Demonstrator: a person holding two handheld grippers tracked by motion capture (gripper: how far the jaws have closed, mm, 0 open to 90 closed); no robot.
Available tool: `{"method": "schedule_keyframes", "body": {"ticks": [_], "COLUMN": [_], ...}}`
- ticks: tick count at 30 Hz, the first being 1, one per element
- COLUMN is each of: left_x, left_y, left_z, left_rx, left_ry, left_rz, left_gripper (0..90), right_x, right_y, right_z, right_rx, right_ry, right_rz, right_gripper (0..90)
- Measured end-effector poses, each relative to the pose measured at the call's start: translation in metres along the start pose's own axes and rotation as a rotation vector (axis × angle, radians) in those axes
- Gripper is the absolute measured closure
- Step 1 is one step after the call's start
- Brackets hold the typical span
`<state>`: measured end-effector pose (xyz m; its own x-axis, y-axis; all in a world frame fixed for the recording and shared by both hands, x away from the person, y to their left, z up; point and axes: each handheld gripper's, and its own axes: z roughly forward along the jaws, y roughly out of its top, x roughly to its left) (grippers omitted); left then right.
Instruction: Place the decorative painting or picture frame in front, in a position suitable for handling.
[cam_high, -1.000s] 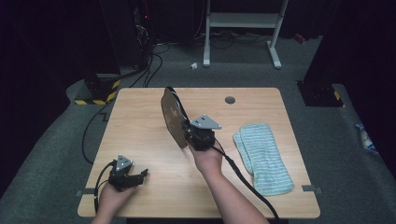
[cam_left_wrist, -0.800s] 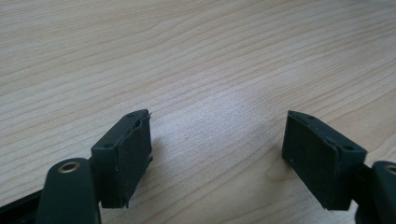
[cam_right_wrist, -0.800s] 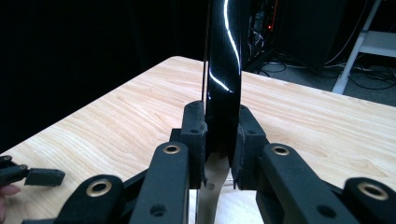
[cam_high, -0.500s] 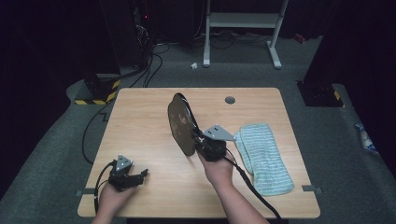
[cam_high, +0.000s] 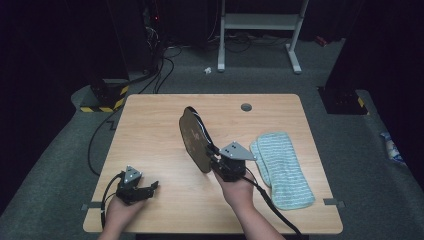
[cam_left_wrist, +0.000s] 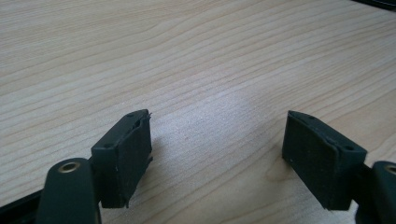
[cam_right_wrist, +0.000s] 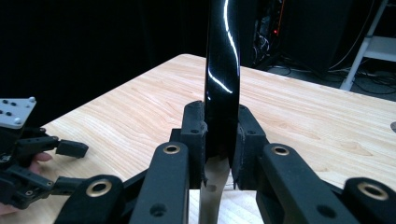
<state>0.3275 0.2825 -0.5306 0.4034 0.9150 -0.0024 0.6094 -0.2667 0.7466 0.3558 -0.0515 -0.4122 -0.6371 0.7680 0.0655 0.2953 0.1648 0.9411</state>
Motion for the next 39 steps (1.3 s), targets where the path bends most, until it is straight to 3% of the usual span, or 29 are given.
{"method": "schedule_keyframes", "body": {"ticks": [18, 31, 39], "left_x": [0.0, 0.0, 0.0], "left_y": [0.0, 0.0, 0.0], "left_z": [0.0, 0.0, 0.0], "left_rx": [0.0, 0.0, 0.0], "left_ry": [-0.001, -0.001, -0.001], "left_rz": [0.001, 0.001, 0.002], "left_gripper": [24.0, 24.0, 24.0], "right_x": [0.008, 0.0, -0.004], "right_y": [-0.007, -0.014, -0.018], "right_z": [-0.016, -0.031, -0.03], "right_rx": [-0.013, -0.03, -0.022], "right_ry": [0.016, 0.031, 0.033], "right_rz": [-0.028, 0.01, 0.029], "right_gripper": [77.9, 77.6, 74.0]}}
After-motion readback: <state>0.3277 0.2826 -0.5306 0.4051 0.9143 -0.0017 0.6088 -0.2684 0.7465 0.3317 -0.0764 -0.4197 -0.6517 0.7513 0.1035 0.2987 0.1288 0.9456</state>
